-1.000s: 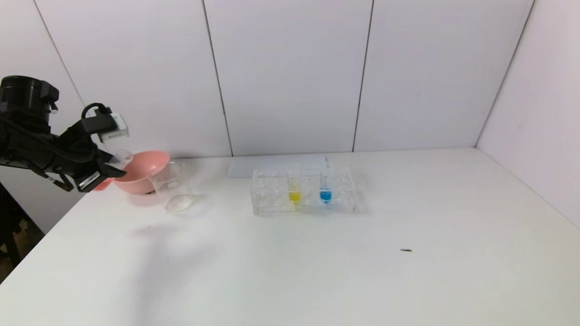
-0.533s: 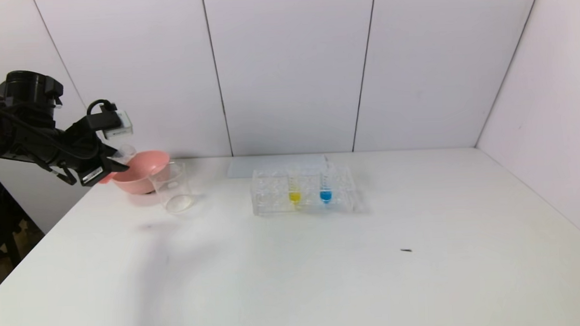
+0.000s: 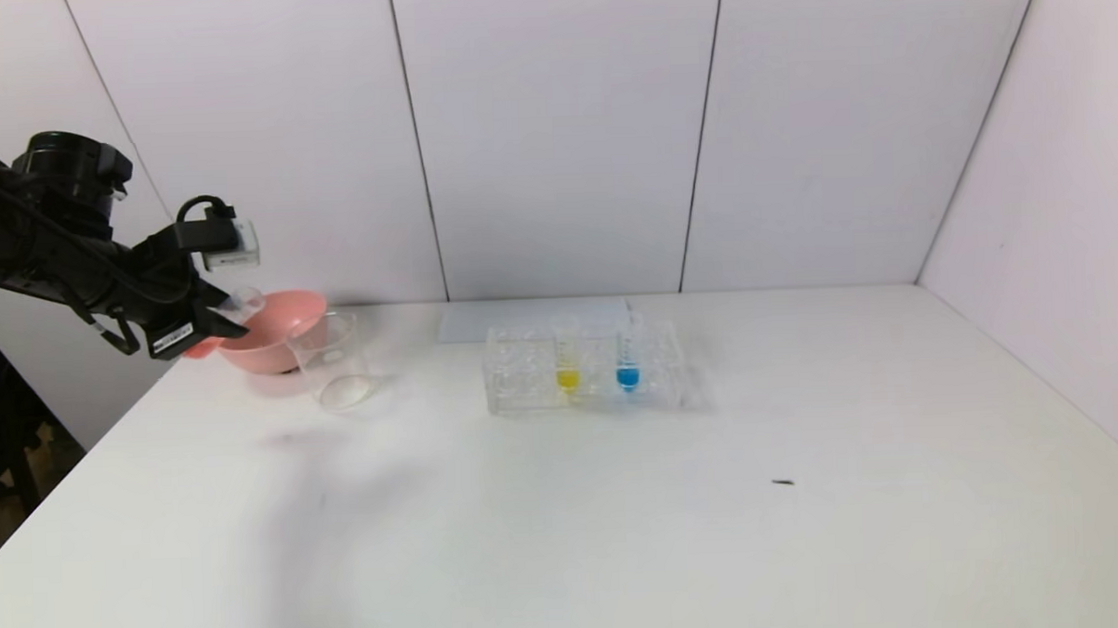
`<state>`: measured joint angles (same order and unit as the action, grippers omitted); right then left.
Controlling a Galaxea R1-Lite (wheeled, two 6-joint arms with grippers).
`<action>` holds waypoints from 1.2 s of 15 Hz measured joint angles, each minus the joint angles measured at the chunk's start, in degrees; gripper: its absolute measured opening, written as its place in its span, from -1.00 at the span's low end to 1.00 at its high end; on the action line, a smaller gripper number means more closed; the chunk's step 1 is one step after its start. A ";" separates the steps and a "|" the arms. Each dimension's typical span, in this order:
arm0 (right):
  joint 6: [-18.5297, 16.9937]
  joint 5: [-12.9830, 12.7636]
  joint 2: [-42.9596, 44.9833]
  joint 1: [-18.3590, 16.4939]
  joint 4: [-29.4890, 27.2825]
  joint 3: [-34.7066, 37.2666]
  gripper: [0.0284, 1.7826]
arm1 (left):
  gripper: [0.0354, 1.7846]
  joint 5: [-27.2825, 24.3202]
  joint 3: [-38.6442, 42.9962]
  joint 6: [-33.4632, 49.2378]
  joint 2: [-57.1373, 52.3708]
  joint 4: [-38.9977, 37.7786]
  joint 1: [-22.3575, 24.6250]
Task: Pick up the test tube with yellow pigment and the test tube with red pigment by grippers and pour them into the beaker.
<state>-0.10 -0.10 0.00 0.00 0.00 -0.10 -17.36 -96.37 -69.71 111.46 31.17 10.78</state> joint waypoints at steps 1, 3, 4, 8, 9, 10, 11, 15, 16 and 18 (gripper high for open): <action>0.00 0.00 0.00 0.00 0.00 0.00 0.91 | -0.53 0.02 -0.63 -0.80 0.34 0.13 0.02; 0.00 0.02 0.00 0.00 0.00 0.00 0.91 | -0.53 0.24 -2.06 -2.12 0.98 1.12 0.00; 0.00 0.02 0.00 0.00 0.00 0.00 0.91 | -0.53 0.28 -2.85 -2.47 1.33 2.01 0.00; 0.00 0.00 0.00 0.00 0.00 0.00 0.91 | -0.53 0.30 -7.19 -3.52 3.07 7.72 -0.41; 0.00 0.02 0.00 0.00 0.00 0.00 0.91 | -0.53 0.30 -8.27 -3.86 3.54 9.34 -0.41; 0.00 0.00 0.00 0.00 0.00 0.00 0.91 | -0.53 0.33 -9.34 -4.63 4.00 10.47 -0.41; 0.00 0.00 0.00 0.00 0.00 0.00 0.91 | -0.53 0.30 -10.22 -5.32 4.39 11.02 -0.44; 0.00 0.00 0.00 0.00 0.00 0.00 0.91 | -0.53 0.41 -13.03 -7.19 5.57 13.53 -0.50; 0.00 0.02 0.00 0.00 0.00 0.00 0.91 | -0.53 0.41 -13.97 -7.63 5.91 14.64 -0.52; 0.00 0.00 0.00 0.00 0.00 0.00 0.91 | -0.53 0.46 -16.03 -8.02 6.77 17.48 -0.72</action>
<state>-0.10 -0.10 0.00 0.00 0.00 -0.10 -16.90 -112.40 -77.73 118.22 48.65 10.06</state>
